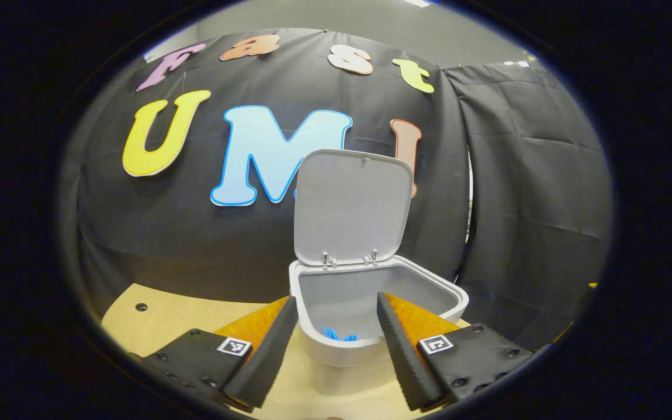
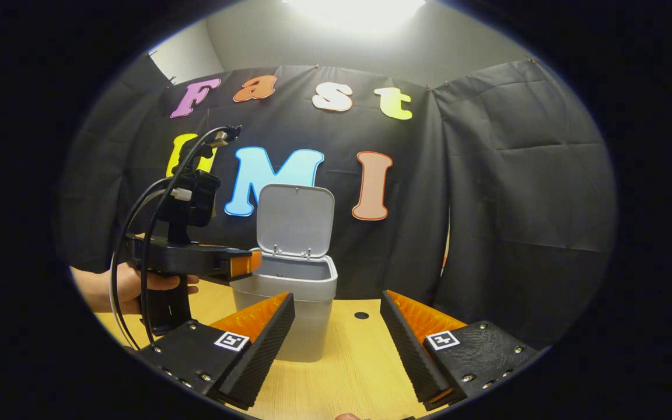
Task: Press the lid of the desktop garbage bin to open it, pick up the crumpled paper on the desktop and throw it into the bin, then pick up the pop can on the desktop and drop it into the bin, and finally close the garbage bin lid.
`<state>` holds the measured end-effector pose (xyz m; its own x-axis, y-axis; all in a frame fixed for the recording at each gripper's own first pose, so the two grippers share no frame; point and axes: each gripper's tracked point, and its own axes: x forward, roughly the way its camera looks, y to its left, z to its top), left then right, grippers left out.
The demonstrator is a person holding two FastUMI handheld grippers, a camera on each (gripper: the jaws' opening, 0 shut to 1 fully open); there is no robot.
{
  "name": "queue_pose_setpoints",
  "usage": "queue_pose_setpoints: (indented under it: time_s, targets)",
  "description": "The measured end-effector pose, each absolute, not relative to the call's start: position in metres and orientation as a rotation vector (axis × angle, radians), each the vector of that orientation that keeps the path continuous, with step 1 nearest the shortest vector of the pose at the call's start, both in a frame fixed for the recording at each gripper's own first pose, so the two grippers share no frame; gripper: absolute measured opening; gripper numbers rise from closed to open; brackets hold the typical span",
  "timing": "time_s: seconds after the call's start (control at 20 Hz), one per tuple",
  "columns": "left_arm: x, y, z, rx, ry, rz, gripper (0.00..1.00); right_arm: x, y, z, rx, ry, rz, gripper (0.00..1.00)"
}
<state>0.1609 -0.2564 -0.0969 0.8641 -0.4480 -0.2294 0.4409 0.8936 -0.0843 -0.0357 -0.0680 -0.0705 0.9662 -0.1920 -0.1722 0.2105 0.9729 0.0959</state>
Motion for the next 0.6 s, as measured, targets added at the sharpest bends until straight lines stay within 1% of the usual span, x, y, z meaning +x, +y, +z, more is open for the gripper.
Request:
queue_pose_setpoints:
  time_s: [0.05,0.25,0.4,0.5,0.6]
  targets:
    - [0.157,-0.251,-0.095,-0.031,0.242,-0.454,0.92,-0.034,-0.065,-0.069,0.115,0.157,-0.184,0.94]
    - [0.136,-0.222,-0.078,-0.04,0.208,-0.408,0.95,-0.028,-0.053,-0.066,0.103,0.142,-0.115,0.95]
    - [0.118,-0.194,-0.061,-0.04,0.155,-0.37,0.95,-0.027,-0.035,-0.069,0.123,0.144,-0.06,0.94]
    - [0.108,-0.176,-0.054,-0.024,0.126,-0.351,0.95,-0.028,-0.026,-0.071,0.126,0.155,-0.044,0.95]
    - [0.097,-0.159,-0.053,-0.001,0.118,-0.333,0.95,-0.03,-0.022,-0.072,0.118,0.162,-0.054,0.95]
